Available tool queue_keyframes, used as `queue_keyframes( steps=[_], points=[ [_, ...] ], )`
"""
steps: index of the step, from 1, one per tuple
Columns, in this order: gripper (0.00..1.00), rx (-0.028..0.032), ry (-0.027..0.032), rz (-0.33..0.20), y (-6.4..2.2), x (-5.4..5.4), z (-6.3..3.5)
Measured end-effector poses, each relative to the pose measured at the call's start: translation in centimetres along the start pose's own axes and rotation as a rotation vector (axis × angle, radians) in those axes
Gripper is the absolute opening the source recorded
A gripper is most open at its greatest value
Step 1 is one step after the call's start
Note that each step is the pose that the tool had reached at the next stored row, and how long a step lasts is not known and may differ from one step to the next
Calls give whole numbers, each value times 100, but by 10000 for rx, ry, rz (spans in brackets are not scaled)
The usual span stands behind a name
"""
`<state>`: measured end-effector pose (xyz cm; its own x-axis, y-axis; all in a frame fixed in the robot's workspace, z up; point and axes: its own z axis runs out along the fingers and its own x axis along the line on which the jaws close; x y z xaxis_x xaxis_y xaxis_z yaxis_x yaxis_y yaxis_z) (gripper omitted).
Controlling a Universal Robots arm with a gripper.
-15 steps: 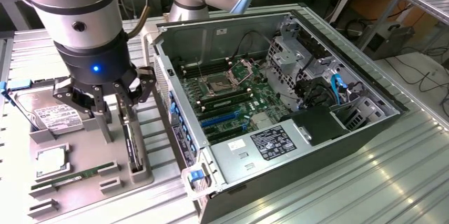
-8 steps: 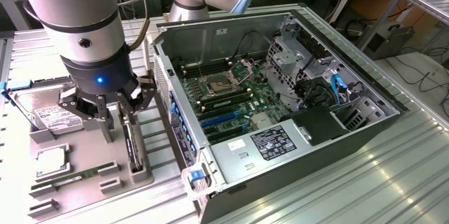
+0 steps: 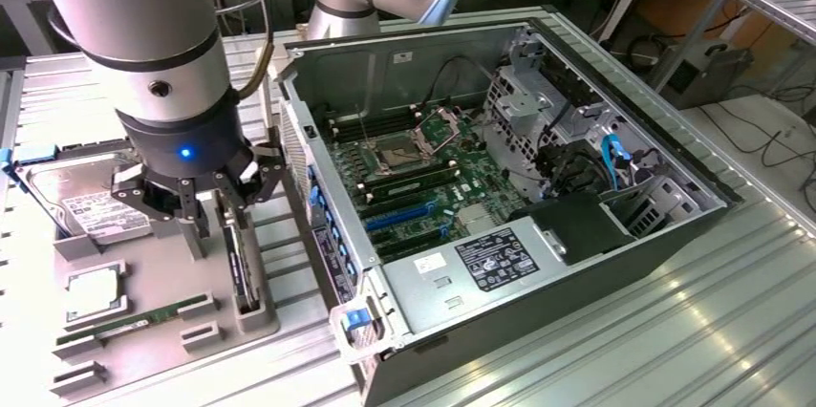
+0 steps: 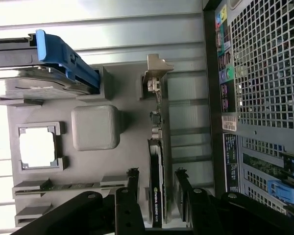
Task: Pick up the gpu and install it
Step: 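Pick up the gpu and move the gpu toward the slot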
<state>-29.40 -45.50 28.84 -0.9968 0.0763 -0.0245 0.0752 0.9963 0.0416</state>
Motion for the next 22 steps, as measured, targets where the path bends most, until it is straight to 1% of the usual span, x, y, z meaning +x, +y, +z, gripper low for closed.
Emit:
queue_keyframes(
  steps=[2, 10, 19, 22],
  points=[
    [42, -16, 1, 2, 0, -4, 28],
    [42, -32, 2, 2, -7, -3, 174],
    [42, -150, 11, 5, -12, 0, 298],
    [42, -172, 13, 7, -14, 2, 342]
  ],
)
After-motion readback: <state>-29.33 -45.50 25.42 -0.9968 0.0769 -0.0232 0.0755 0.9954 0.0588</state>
